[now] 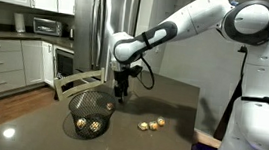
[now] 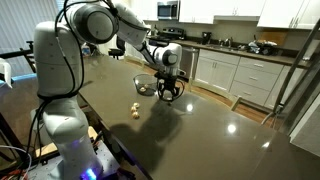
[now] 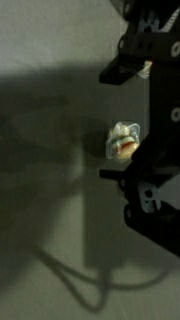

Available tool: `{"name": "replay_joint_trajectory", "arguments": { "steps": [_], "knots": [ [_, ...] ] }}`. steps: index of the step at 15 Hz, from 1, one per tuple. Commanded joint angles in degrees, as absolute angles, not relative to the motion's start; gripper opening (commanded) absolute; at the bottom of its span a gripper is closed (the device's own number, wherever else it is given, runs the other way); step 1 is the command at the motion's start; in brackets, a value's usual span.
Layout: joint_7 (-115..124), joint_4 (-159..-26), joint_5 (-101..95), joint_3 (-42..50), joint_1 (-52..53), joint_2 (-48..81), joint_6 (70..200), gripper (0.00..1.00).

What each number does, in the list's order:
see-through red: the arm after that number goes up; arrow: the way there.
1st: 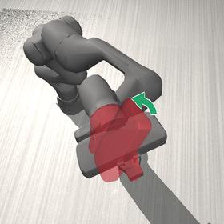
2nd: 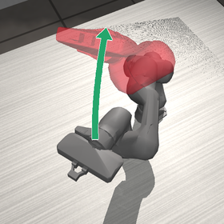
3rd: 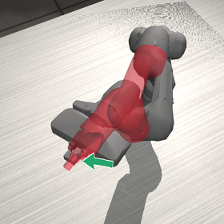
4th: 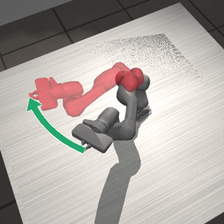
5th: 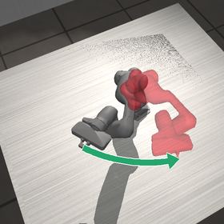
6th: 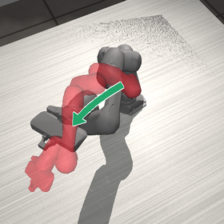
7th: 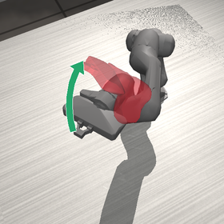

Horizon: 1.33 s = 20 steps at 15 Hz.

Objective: Pick up the all candy from the table and put them in the black basket.

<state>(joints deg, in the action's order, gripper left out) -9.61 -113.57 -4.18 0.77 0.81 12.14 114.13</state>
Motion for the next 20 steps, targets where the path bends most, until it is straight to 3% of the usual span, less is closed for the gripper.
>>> {"name": "replay_joint_trajectory", "arguments": {
  "steps": [1,2,3,4,6,14,15,20],
  "knots": [
    [-9.0,-114.0,-4.7,0.5,0.3,11.9,114.0,0.88],
    [-9.0,-114.0,-4.7,0.5,0.3,12.0,114.1,0.88],
    [-9.1,-114.0,-4.7,0.5,0.3,12.0,114.1,0.75],
    [-9.0,-114.1,-4.9,0.5,0.3,12.0,114.3,0.90],
    [-9.2,-114.3,-4.9,0.5,0.3,11.9,115.0,1.00],
    [-9.9,-115.4,-4.6,0.4,0.2,11.7,119.1,1.00],
    [-9.8,-115.5,-4.7,0.4,0.3,11.8,119.6,0.80],
    [-9.7,-116.2,-4.9,0.4,0.3,11.8,120.9,0.47]
  ]
}}
